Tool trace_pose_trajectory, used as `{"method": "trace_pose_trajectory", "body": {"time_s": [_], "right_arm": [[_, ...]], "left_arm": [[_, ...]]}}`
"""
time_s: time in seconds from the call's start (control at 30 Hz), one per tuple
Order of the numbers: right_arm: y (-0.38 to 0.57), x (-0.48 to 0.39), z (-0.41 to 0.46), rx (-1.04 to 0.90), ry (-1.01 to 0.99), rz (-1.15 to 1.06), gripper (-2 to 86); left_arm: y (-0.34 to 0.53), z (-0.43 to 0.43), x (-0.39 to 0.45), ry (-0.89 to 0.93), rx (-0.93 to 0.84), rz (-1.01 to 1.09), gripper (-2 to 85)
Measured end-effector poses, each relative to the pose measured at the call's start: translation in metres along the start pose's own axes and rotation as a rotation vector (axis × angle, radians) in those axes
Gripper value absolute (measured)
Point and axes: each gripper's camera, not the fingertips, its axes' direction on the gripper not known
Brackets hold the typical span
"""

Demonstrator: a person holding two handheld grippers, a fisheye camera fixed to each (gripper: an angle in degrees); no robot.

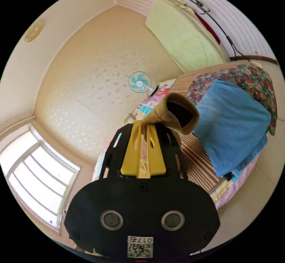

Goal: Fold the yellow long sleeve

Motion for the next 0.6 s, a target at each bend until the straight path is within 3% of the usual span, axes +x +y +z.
{"method": "trace_pose_trajectory", "body": {"time_s": [0.1,0.23,0.3,0.37,0.53,0.6], "right_arm": [[0.061,-0.121,0.061,-0.111,-0.231,-0.223,3.4],[0.199,-0.199,0.154,-0.377,-0.335,-0.395,4.5],[0.305,-0.197,0.225,-0.77,-0.238,-0.394,5.9],[0.365,-0.174,0.243,-0.966,-0.166,-0.326,6.4],[0.41,-0.144,0.186,-0.978,-0.216,-0.282,6.9],[0.414,-0.141,0.161,-0.989,-0.178,-0.353,6.6]], "left_arm": [[0.004,-0.01,-0.012,0.041,0.014,-0.053,11.4],[0.014,-0.03,-0.029,0.114,0.08,-0.144,13.0],[0.02,-0.043,-0.037,0.139,0.108,-0.181,13.5],[0.028,-0.059,-0.044,0.124,0.144,-0.206,13.9],[0.035,-0.101,-0.055,-0.328,0.249,-0.157,14.3],[0.021,-0.09,-0.062,-0.411,0.204,-0.118,13.4]]}}
